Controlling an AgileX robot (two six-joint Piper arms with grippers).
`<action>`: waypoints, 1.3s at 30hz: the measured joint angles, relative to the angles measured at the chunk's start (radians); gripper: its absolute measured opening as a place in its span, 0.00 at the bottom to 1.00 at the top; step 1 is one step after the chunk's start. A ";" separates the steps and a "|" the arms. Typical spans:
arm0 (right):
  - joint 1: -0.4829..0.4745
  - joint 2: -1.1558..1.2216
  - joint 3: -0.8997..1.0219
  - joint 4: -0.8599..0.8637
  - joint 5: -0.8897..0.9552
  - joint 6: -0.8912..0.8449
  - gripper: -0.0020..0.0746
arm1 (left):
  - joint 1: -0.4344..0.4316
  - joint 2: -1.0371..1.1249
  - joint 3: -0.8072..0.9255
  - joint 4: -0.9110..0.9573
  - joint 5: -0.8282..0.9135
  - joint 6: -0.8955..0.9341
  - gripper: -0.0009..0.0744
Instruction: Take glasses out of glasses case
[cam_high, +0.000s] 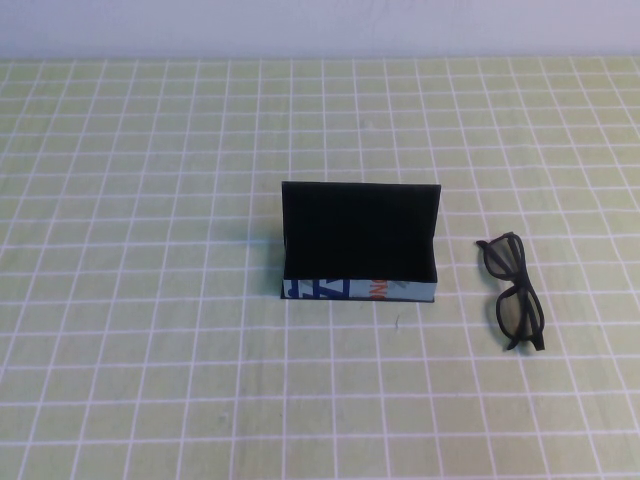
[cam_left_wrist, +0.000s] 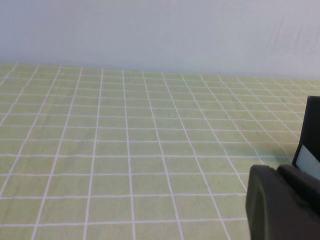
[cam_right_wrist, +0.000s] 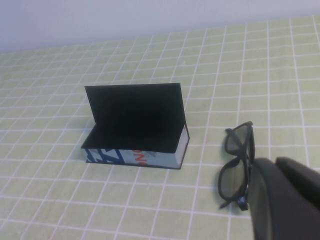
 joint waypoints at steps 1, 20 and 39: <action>0.000 0.000 0.000 0.000 0.000 0.000 0.00 | 0.000 0.000 0.000 0.000 0.000 0.000 0.01; -0.173 -0.200 0.419 -0.169 -0.482 0.000 0.00 | 0.000 0.000 0.000 -0.002 0.000 0.000 0.01; -0.182 -0.271 0.460 -0.175 -0.214 0.000 0.00 | 0.000 0.000 0.000 -0.011 0.000 0.000 0.01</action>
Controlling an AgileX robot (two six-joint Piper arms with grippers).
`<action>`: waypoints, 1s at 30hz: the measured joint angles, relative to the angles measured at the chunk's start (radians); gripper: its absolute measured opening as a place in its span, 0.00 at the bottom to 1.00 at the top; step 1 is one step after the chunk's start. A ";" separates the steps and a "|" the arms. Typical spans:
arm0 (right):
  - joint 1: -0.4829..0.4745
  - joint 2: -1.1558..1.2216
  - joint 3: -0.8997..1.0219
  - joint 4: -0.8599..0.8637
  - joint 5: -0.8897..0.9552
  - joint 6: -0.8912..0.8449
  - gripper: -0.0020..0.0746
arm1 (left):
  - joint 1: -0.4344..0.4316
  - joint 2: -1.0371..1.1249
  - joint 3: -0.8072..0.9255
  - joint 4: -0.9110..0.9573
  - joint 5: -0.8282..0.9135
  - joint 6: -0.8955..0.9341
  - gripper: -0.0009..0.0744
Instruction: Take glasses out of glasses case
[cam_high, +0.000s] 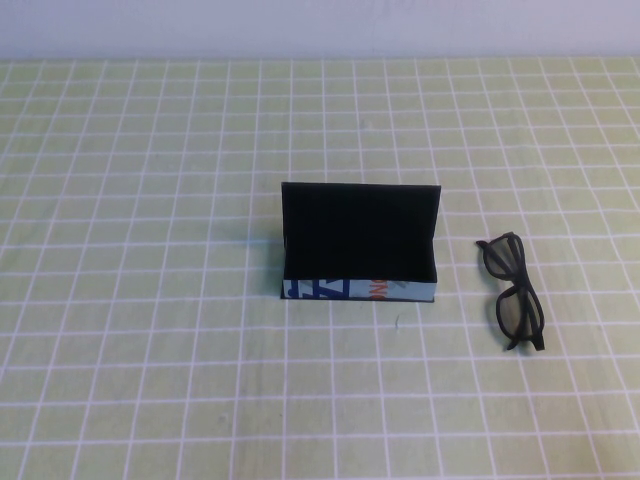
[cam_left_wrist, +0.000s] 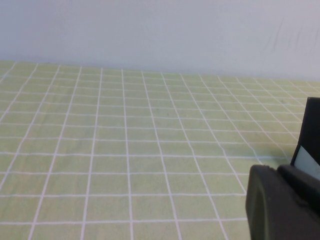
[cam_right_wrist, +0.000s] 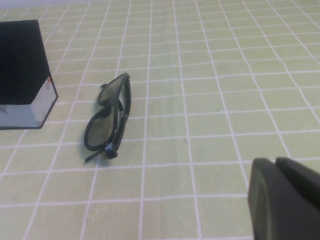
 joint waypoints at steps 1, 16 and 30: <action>0.000 0.000 0.000 0.000 0.000 0.000 0.00 | 0.000 0.000 0.000 -0.005 0.000 0.000 0.01; 0.000 0.000 0.000 0.000 0.000 0.000 0.00 | 0.000 0.000 0.000 -0.010 -0.002 0.007 0.01; 0.000 0.000 0.000 0.000 0.000 0.000 0.00 | 0.000 -0.014 -0.015 1.424 0.099 -1.216 0.01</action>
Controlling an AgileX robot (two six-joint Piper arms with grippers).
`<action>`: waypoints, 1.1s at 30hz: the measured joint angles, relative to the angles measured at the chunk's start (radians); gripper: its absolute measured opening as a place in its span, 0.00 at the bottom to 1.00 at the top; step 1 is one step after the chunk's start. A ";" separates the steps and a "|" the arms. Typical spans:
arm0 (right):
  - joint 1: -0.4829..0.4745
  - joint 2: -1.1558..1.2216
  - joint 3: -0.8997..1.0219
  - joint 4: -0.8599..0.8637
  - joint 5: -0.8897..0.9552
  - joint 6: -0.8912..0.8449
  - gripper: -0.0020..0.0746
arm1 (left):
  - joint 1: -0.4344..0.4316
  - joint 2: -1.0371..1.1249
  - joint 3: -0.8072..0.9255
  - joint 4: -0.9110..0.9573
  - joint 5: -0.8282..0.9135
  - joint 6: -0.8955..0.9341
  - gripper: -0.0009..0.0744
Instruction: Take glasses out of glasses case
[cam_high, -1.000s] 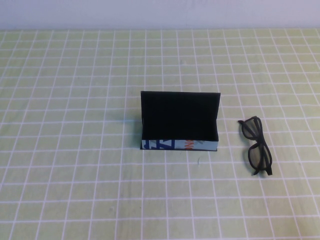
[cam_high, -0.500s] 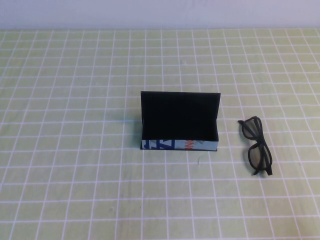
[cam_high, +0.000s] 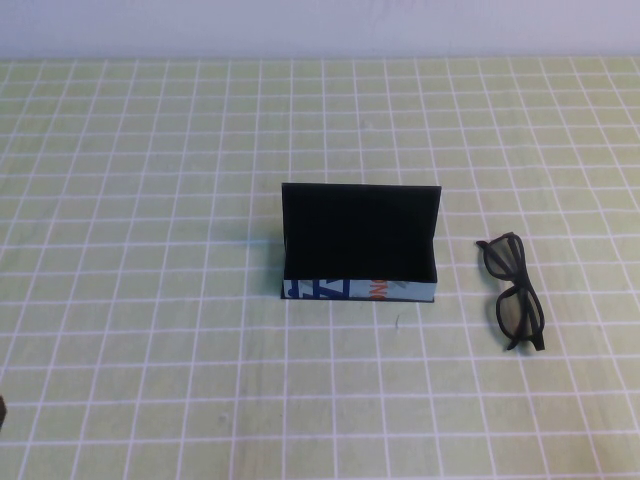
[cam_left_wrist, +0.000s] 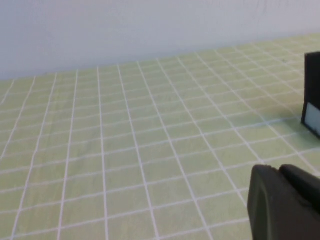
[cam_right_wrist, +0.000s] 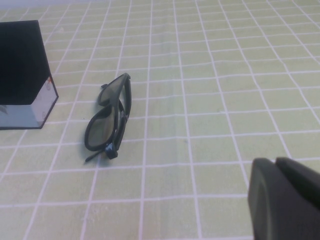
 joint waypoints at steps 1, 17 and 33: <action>0.000 0.000 0.000 0.000 0.000 0.000 0.00 | 0.000 -0.014 0.007 0.103 0.023 -0.101 0.01; 0.000 0.000 0.000 0.000 -0.002 0.000 0.00 | 0.052 -0.122 0.014 0.301 0.268 -0.309 0.01; 0.000 0.000 0.000 0.000 -0.002 0.000 0.00 | 0.052 -0.122 0.014 0.301 0.270 -0.309 0.01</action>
